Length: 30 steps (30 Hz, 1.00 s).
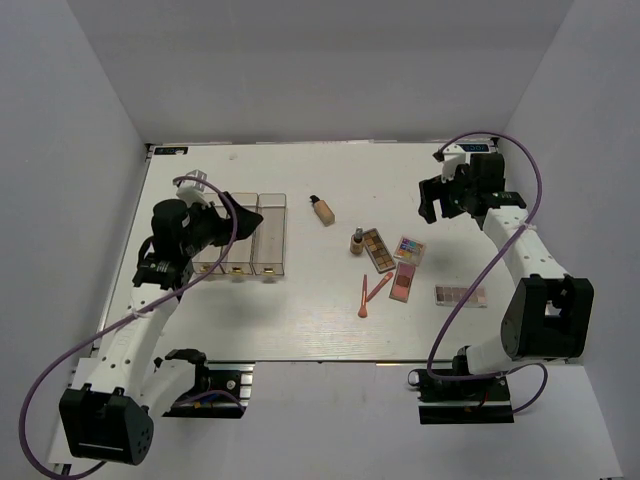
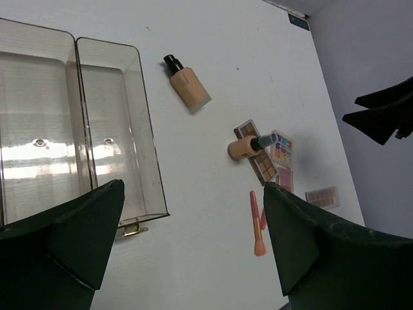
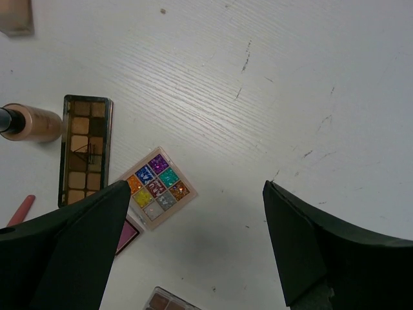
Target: Organize the makeup
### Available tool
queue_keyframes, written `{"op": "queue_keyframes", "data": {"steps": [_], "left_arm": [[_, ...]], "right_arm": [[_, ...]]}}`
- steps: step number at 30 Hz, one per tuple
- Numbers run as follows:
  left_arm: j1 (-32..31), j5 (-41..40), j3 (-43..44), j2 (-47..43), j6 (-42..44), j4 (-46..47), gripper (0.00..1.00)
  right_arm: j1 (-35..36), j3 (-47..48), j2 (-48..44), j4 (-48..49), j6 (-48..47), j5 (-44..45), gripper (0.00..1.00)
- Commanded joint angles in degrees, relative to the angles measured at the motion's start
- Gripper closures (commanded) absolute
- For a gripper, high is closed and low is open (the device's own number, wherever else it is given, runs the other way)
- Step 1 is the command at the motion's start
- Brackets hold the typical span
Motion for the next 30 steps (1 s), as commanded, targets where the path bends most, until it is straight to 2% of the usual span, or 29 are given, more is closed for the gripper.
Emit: {"op": "queue_keyframes", "data": {"steps": [1, 8, 14, 17, 20, 21, 22, 23, 24, 26, 27, 28, 29, 30], "left_arm": [[0.13, 3.76, 2.92, 1.51, -0.41, 2.62, 0.02], [-0.92, 7.9, 7.22, 9.16, -1.81, 4.56, 0.02], [-4.52, 7.64, 14.33, 17.51, -2.08, 4.83, 0.02], [-7.69, 6.94, 19.6, 23.21, -1.82, 3.69, 0.08], [-11.03, 5.09, 23.83, 29.36, -1.38, 1.49, 0.15], [-11.82, 4.39, 26.8, 30.95, -1.29, 0.7, 0.22], [-12.61, 3.08, 28.31, 32.54, -1.11, -1.05, 0.29], [-14.1, 1.76, 30.07, 35.86, -1.11, -2.19, 0.37], [-14.89, 0.44, 33.56, 37.63, -1.11, -3.51, 0.53], [-17.09, -4.56, 37.36, 40.97, -1.2, -7.99, 0.62], [-17.8, -6.15, 40.86, 44.21, -1.37, -9.23, 0.61], [-18.5, -10.51, 42.63, 45.72, -2.07, -12.2, 0.56], [-19.81, -12.91, 44.39, 47.13, -2.78, -13.97, 0.46], [-20.52, -15.19, 48.15, 50.36, -4.09, -17.29, 0.3]], "right_arm": [[-0.15, 2.67, -0.03, -0.45, -1.18, -0.75, 0.11], [-0.15, 2.32, -0.2, -1.06, -4.88, -2.42, 0.11], [-0.07, 1.09, -1.69, -2.83, -8.4, -8.66, 0.11], [-0.06, 1.17, -1.79, -2.83, -7.52, -10.68, 0.13], [0.02, 0.56, -1.87, -2.74, -7.25, -10.34, 0.41], [-0.24, -0.31, -2.31, -2.13, -7.08, -9.46, 0.63], [-0.24, -0.93, -2.57, -1.6, -6.9, -9.02, 0.7], [-0.07, -1.37, -2.84, -1.25, -6.73, -8.75, 0.73], [-0.24, -2.16, -3.1, -0.72, -6.29, -8.32, 0.7], [-0.24, -2.69, -3.37, -0.19, -5.59, -8.14, 0.56], [-0.07, -2.87, -3.54, 0.07, -4.97, -8.05, 0.41], [-0.15, -3.22, -3.63, 0.42, -4.7, -8.05, 0.37], [-0.24, -3.39, -3.54, 0.6, -4.35, -7.96, 0.3], [-0.07, -3.66, -3.54, 1.21, -3.83, -7.79, 0.28]]}}
